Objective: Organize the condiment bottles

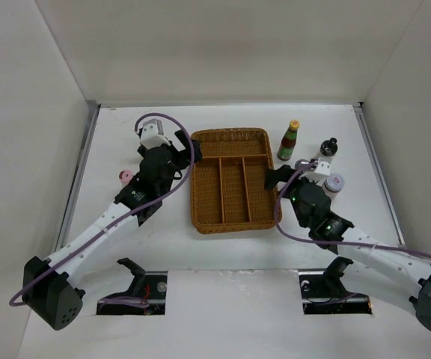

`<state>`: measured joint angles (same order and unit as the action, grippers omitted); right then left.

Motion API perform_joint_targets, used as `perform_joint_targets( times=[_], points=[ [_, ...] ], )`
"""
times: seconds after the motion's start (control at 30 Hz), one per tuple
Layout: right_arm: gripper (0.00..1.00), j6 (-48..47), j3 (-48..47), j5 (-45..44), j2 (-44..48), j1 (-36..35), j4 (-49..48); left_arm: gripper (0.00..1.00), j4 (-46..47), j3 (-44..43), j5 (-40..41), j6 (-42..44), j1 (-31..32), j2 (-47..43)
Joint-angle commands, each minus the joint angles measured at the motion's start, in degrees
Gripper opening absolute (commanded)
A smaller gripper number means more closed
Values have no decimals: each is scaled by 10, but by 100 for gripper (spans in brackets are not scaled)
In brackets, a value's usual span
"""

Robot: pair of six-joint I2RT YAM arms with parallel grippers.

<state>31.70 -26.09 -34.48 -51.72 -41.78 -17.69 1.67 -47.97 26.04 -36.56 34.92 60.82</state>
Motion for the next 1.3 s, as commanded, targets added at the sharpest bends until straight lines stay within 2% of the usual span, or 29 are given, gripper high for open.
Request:
perform_joint_targets(
  times=[0.0, 0.17, 0.23, 0.33, 0.43, 0.47, 0.5, 0.53, 0.57, 0.6, 0.63, 0.67, 0.7, 0.87, 0.97, 1.27],
  points=[
    [100, -9, -6, 12, -5, -21, -58, 100, -40, -27, 21, 17, -24, -17],
    [100, -39, -10, 11, -14, -37, -67, 100, -67, -65, 43, 75, -46, -18],
    [100, -43, -10, 12, -7, -42, -67, 100, -94, -71, 79, 101, -40, -35],
    [100, -52, -9, 17, 0, -51, -73, 100, -124, -40, 137, 125, -40, -89],
    [100, -53, -11, 44, -1, -53, -72, 100, -178, -20, 147, 133, -44, -132],
    [83, -53, -11, 62, 0, -53, -74, 93, -203, -14, 147, 134, -41, -145],
    [55, -52, -12, 74, 1, -54, -74, 66, -222, -8, 152, 134, -38, -156],
    [33, -50, -13, 77, 1, -55, -73, 42, -239, -1, 154, 129, -35, -166],
    [25, -49, -14, 76, -2, -55, -73, 38, -257, 4, 152, 125, -33, -172],
    [25, -52, -18, 78, -9, -57, -71, 44, -276, 9, 147, 118, -31, -171],
    [27, -54, -19, 81, -14, -59, -70, 56, -293, 13, 145, 108, -28, -169],
    [32, -56, -22, 82, -18, -61, -69, 71, -300, 21, 146, 97, -23, -166],
    [37, -56, -22, 82, -20, -62, -71, 78, -301, 27, 146, 89, -18, -162],
    [68, -60, -24, 84, -34, -70, -81, 86, -281, 39, 158, 83, -31, -117],
    [72, -67, -27, 89, -41, -73, -83, 88, -229, 52, 154, 83, -26, -77],
    [74, -70, -22, 90, -42, -78, -96, 85, -127, 40, 123, 97, -59, 43]
  ],
)
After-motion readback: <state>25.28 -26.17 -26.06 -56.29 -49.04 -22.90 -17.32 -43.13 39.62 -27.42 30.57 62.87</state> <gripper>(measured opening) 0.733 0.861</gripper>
